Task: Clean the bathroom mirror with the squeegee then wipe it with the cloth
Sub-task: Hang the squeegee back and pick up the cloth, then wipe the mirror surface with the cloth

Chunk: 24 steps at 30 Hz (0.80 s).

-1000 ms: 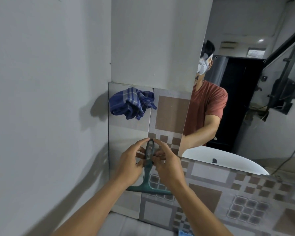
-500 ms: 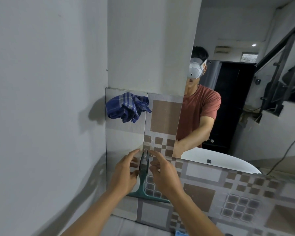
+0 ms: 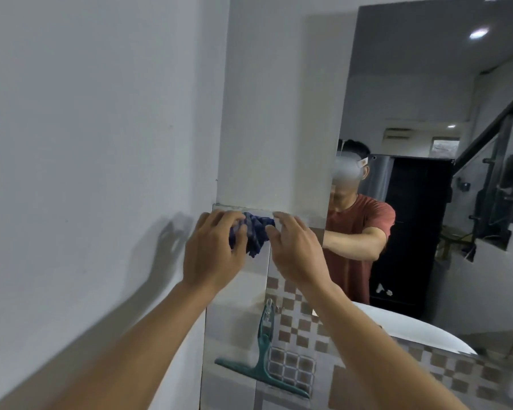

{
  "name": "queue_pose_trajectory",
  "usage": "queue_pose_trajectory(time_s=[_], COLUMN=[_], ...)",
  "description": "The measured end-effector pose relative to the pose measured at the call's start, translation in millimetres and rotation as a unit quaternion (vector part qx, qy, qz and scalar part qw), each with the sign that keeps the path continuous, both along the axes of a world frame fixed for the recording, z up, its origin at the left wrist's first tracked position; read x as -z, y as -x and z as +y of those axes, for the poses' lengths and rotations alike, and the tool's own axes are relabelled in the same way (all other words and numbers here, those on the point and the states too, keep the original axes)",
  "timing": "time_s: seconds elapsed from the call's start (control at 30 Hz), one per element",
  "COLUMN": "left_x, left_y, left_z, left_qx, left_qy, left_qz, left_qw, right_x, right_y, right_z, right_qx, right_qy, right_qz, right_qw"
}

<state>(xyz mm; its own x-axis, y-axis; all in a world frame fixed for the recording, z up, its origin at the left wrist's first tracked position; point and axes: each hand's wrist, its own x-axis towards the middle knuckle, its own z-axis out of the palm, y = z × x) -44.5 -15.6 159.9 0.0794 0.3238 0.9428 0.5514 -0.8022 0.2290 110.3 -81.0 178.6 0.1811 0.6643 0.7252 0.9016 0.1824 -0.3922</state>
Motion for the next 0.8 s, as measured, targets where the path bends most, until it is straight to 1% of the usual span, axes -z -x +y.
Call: queue_pose_trajectory(time_s=[0.07, 0.13, 0.2, 0.3, 0.43, 0.53, 0.63, 0.73, 0.8], left_x=[-18, -28, -32, -36, -45, -55, -61, -61, -63], left_y=[-2, -6, -8, -12, -13, -14, -16, -17, -18], left_z=[11, 21, 26, 29, 31, 31, 32, 33, 31], left_qx=[-0.015, -0.023, -0.02, 0.006, 0.011, 0.023, 0.052, 0.058, 0.078], left_qy=[0.084, 0.17, 0.233, 0.273, 0.313, 0.371, 0.405, 0.363, 0.331], left_qz=[0.007, 0.046, 0.076, 0.079, 0.09, 0.059, -0.014, -0.102, -0.128], left_qw=[0.996, 0.984, 0.969, 0.959, 0.945, 0.926, 0.913, 0.924, 0.932], right_x=[-17, -28, -35, -36, -38, -42, -42, -40, -38], right_y=[-1, -2, -3, -3, -5, -5, -3, -1, 0], right_z=[10, 22, 32, 42, 51, 52, 48, 42, 39], right_qx=[-0.003, 0.001, 0.004, -0.006, -0.019, -0.022, -0.026, -0.024, -0.029], right_qy=[0.028, 0.062, 0.092, 0.126, 0.144, 0.15, 0.135, 0.105, 0.095], right_qz=[-0.01, -0.024, -0.027, 0.005, 0.056, 0.061, 0.064, 0.082, 0.098], right_qw=[1.0, 0.998, 0.995, 0.992, 0.988, 0.987, 0.988, 0.991, 0.99])
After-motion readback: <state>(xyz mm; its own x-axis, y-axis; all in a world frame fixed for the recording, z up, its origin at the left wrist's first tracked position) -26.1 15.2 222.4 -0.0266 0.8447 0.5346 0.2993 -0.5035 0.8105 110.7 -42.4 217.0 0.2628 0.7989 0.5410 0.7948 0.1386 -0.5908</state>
